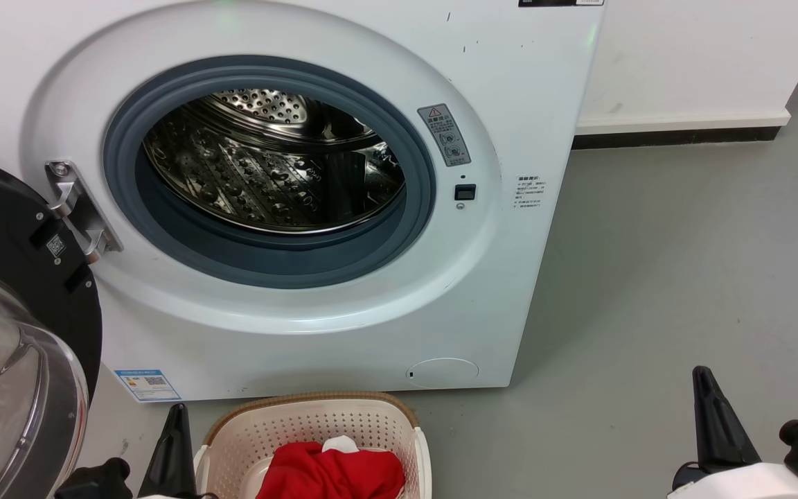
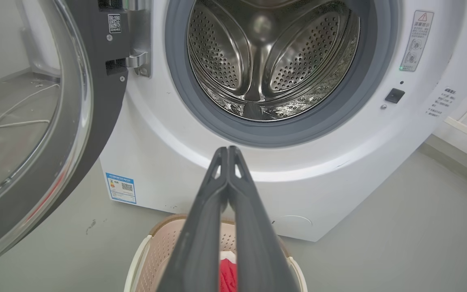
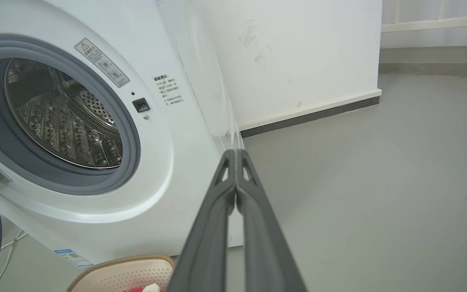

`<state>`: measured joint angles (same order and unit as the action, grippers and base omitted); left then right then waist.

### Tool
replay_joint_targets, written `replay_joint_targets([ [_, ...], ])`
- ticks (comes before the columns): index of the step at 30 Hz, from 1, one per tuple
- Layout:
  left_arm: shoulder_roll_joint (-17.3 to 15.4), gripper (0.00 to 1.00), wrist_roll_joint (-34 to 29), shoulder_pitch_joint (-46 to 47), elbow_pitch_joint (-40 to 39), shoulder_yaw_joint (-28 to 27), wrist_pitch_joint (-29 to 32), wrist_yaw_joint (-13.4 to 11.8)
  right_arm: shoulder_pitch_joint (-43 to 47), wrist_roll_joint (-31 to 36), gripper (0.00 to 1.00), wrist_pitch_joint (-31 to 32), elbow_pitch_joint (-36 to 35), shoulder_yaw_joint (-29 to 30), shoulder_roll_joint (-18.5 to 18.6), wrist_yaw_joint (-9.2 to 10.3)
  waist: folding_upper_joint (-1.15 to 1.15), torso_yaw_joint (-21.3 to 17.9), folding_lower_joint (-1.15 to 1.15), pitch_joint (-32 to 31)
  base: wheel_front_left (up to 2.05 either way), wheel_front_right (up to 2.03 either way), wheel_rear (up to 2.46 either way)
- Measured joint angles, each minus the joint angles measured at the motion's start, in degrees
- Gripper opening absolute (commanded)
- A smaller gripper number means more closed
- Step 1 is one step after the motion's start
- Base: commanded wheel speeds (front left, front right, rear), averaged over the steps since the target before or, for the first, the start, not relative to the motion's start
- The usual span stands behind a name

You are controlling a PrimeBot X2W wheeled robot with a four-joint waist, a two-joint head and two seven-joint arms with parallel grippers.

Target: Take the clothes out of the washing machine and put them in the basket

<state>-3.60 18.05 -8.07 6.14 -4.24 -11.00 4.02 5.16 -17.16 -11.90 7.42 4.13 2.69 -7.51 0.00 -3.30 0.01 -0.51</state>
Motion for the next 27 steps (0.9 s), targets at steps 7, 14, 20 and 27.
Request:
replay_joint_targets([
  [7, 0.1, 0.00, 7.3, 1.3, 0.7, -0.1, 1.7, 0.2, -0.8, -7.7, 0.00, 1.8, 0.6, 0.0, 0.1, 0.00, 0.00, 0.2, 0.00, 0.0, 0.00, 0.00, 0.00],
  [14, 0.1, 0.00, 14.2, 2.6, 1.4, -0.3, 3.3, 0.5, -2.0, -14.7, 0.00, 3.3, 1.2, 0.0, 0.2, 0.00, 0.00, 0.4, 0.00, 0.1, 0.00, 0.00, 0.00],
  [20, 0.2, 0.00, 20.5, 3.8, 2.0, -0.5, 4.7, 0.6, -3.0, -21.0, 0.00, 4.7, 1.8, 0.1, 0.3, 0.00, 0.00, 0.6, 0.00, 0.1, 0.00, 0.00, 0.00],
  [27, 0.2, 0.00, 26.3, 4.9, 2.7, -0.7, 6.0, 1.1, -3.9, -27.1, 0.00, 6.1, 2.3, 0.2, 0.4, 0.01, 0.00, 0.8, 0.00, 0.2, 0.00, 0.00, 0.00],
])
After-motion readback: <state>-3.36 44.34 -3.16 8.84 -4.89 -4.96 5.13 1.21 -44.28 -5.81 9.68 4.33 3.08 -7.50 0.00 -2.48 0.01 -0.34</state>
